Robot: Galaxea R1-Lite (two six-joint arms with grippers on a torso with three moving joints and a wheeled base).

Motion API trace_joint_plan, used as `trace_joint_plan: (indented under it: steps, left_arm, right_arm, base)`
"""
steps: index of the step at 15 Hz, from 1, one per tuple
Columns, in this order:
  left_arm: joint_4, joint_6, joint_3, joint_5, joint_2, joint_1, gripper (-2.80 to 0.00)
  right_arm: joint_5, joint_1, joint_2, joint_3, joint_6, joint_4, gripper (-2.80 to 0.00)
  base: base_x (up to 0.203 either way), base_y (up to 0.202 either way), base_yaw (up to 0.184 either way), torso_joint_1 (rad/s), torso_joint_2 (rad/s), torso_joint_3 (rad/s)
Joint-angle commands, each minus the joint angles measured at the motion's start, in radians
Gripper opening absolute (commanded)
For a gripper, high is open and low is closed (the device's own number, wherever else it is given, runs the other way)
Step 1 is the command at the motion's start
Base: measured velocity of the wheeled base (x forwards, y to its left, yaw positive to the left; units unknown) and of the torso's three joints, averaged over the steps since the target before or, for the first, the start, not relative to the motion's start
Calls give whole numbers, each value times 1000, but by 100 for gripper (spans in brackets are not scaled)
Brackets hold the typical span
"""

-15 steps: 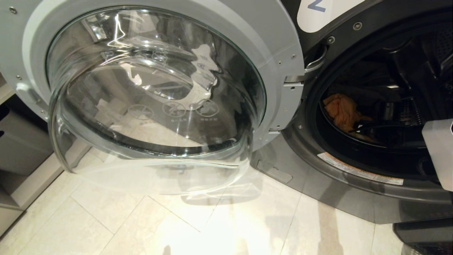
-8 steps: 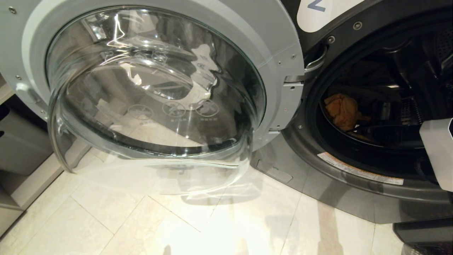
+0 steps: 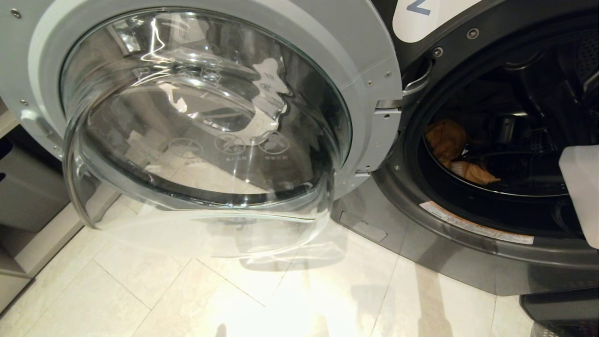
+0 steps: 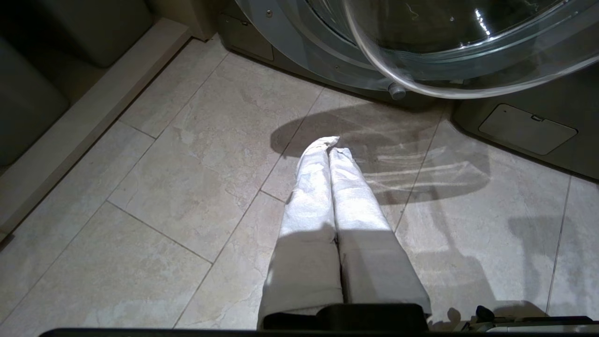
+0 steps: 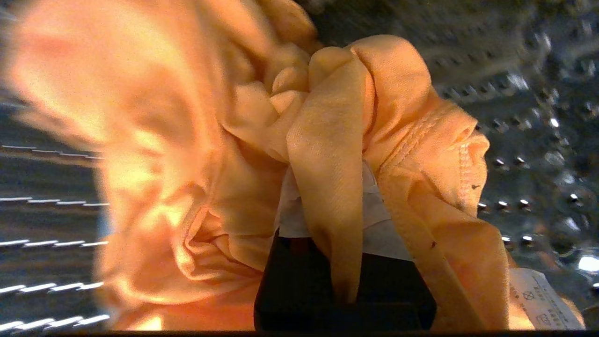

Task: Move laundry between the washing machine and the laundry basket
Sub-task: Pick a cloth and place it into the basket

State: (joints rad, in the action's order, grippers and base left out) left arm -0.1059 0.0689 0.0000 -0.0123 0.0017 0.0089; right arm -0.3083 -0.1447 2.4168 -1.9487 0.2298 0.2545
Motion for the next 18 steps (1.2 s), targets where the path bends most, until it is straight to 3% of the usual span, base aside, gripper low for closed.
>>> trace_joint_plan:
  steps: [1,5,11,18]
  left_arm:
    - [-1,0,40,0,1,0,-280]
    - [-1,-3,40,0,0,0,-280]
    - [2,-4,40,2,0,0,-280]
    - [3,3,40,3,0,0,-280]
  right_arm:
    - [-18,31,-67,4,-2,0,-280]
    - [-73,65,-203,103,-10,-2,-280]
    - [-114,113,-445,441,-7,25,-280]
    - [-185,181,-603,804,-14,286,-280]
  base:
    - [0,0,0,0,0,0]
    - [0,0,0,0,0,0]
    - [0,0,0,0,0,0]
    - [0,0,0,0,0,0]
